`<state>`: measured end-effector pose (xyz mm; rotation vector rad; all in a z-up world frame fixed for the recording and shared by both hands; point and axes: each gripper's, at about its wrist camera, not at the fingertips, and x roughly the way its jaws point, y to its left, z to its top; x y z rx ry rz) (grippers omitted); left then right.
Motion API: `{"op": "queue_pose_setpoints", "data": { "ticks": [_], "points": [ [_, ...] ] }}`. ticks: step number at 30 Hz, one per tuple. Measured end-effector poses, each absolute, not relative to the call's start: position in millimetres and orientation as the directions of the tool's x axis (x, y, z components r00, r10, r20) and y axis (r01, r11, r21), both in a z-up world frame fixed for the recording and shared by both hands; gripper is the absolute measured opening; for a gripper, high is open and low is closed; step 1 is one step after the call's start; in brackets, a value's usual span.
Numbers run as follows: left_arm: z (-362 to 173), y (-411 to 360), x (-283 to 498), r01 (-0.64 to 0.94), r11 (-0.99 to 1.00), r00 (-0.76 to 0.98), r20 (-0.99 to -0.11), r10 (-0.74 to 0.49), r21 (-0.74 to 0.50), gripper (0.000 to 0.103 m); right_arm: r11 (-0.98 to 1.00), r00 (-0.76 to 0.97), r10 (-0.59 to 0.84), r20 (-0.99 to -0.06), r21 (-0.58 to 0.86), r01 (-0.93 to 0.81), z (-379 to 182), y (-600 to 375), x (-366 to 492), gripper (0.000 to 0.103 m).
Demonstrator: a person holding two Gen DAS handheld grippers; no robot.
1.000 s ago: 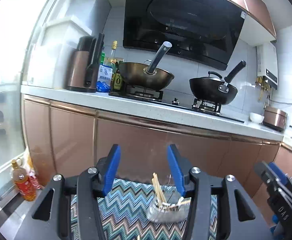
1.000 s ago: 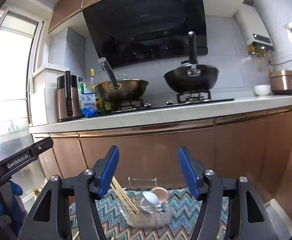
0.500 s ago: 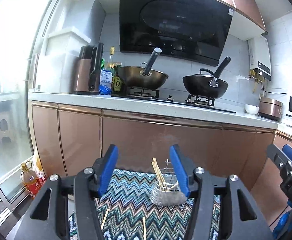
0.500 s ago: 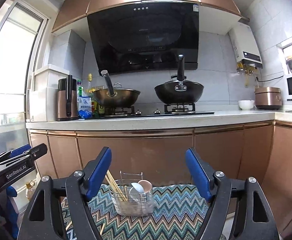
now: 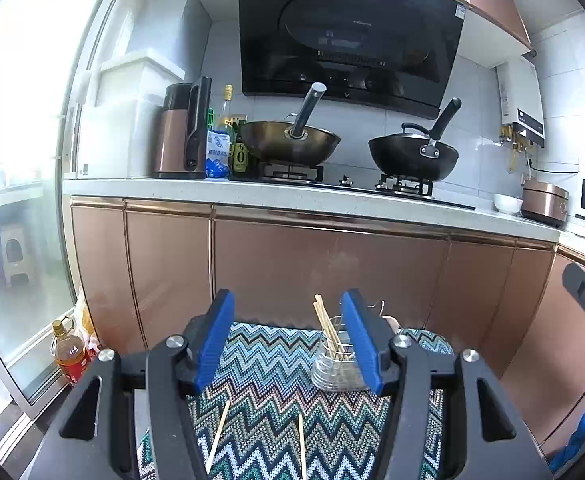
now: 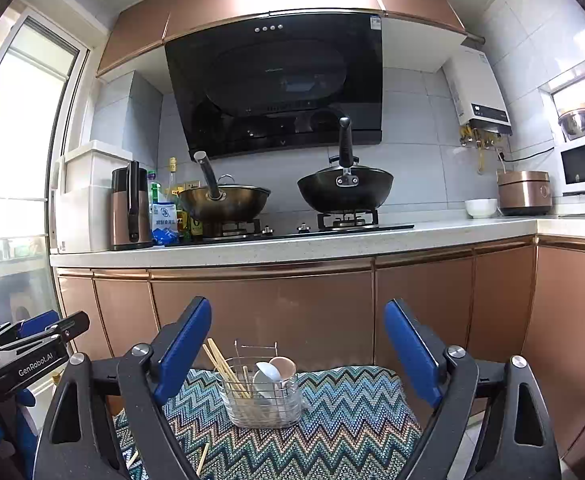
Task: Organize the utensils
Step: 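Withdraw both open tools and move them back over the cloth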
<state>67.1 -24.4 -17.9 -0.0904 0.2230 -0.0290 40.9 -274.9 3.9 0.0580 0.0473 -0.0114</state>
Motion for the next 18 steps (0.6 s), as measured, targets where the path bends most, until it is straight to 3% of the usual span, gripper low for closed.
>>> {"op": "queue_pose_setpoints", "data": {
  "ticks": [6, 18],
  "points": [
    [-19, -23, 62, 0.015, 0.996, 0.976, -0.215, -0.032, -0.083, 0.058, 0.999, 0.999, -0.004, -0.037, 0.040, 0.006, 4, -274, 36, 0.103],
    [-16, -9, 58, -0.013, 0.995, 0.979, -0.206, -0.007, -0.095, 0.059, 1.000, 1.000, -0.012, 0.010, 0.013, 0.012, 5, -275, 28, 0.103]
  ]
}}
